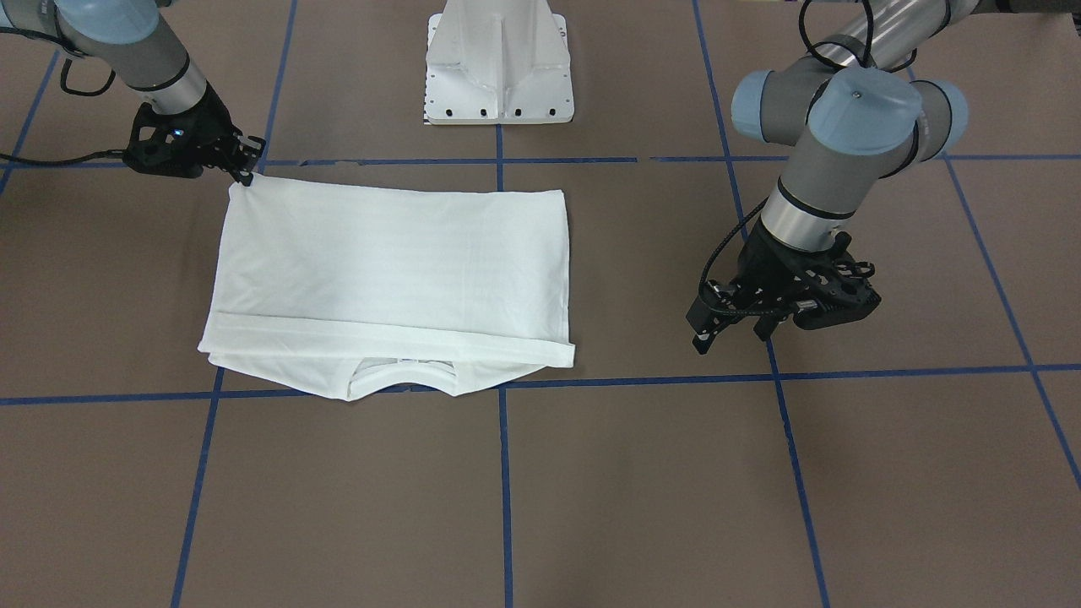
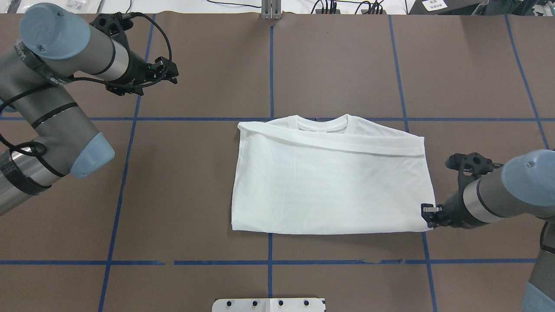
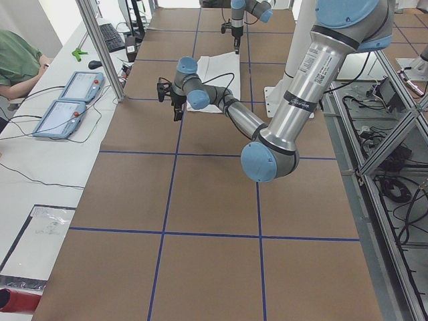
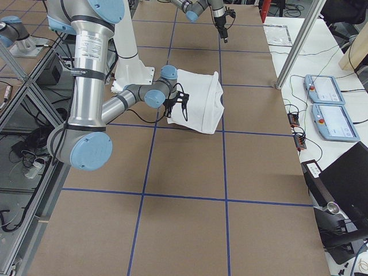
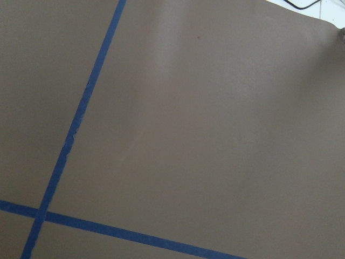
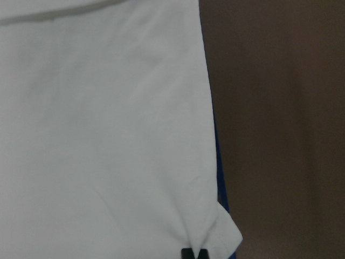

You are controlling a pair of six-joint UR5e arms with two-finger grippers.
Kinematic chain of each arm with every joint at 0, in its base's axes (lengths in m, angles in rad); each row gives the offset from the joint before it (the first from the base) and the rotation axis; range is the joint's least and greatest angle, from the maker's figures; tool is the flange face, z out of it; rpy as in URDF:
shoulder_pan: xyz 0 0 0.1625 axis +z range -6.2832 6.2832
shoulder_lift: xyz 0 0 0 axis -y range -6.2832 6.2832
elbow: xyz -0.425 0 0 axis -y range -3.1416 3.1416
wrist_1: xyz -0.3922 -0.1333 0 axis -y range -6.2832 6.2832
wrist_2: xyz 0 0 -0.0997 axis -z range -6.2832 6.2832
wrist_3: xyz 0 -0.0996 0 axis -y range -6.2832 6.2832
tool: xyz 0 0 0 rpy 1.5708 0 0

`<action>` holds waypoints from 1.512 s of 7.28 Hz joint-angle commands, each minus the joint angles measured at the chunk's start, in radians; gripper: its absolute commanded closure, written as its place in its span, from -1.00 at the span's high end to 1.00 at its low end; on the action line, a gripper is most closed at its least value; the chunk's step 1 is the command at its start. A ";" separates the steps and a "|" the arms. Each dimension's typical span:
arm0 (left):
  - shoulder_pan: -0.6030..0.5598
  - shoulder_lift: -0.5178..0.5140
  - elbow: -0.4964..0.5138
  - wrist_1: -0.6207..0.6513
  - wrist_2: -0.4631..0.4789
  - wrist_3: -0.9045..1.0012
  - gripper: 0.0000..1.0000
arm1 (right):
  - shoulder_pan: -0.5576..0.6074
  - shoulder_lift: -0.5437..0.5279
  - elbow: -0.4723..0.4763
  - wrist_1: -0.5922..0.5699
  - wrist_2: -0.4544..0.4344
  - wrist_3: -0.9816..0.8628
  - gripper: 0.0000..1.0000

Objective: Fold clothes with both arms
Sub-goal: 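Drag the folded shirt toward the robot with the right gripper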

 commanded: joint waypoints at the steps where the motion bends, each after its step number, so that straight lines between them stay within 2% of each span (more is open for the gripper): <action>1: 0.002 -0.002 -0.003 0.000 0.004 0.000 0.93 | -0.146 -0.087 0.059 0.005 0.028 0.057 -1.00; 3: 0.003 0.003 -0.023 0.000 0.008 0.000 0.93 | -0.301 -0.124 0.096 0.005 0.072 0.162 -1.00; 5: 0.005 0.008 -0.023 0.000 0.010 0.001 0.93 | -0.439 -0.117 0.105 0.005 0.062 0.281 -1.00; 6: 0.005 0.006 -0.025 0.000 0.010 0.001 0.93 | -0.443 -0.115 0.107 0.006 0.060 0.287 0.97; 7: 0.011 0.005 -0.025 0.000 0.007 0.001 0.96 | -0.427 -0.089 0.109 0.008 0.060 0.296 1.00; 9: 0.057 0.005 -0.048 0.002 -0.004 -0.003 0.97 | -0.275 0.044 0.098 0.006 0.062 0.305 1.00; 11: 0.136 0.011 -0.075 0.005 -0.047 -0.076 0.97 | -0.027 0.159 0.092 0.006 0.077 0.302 1.00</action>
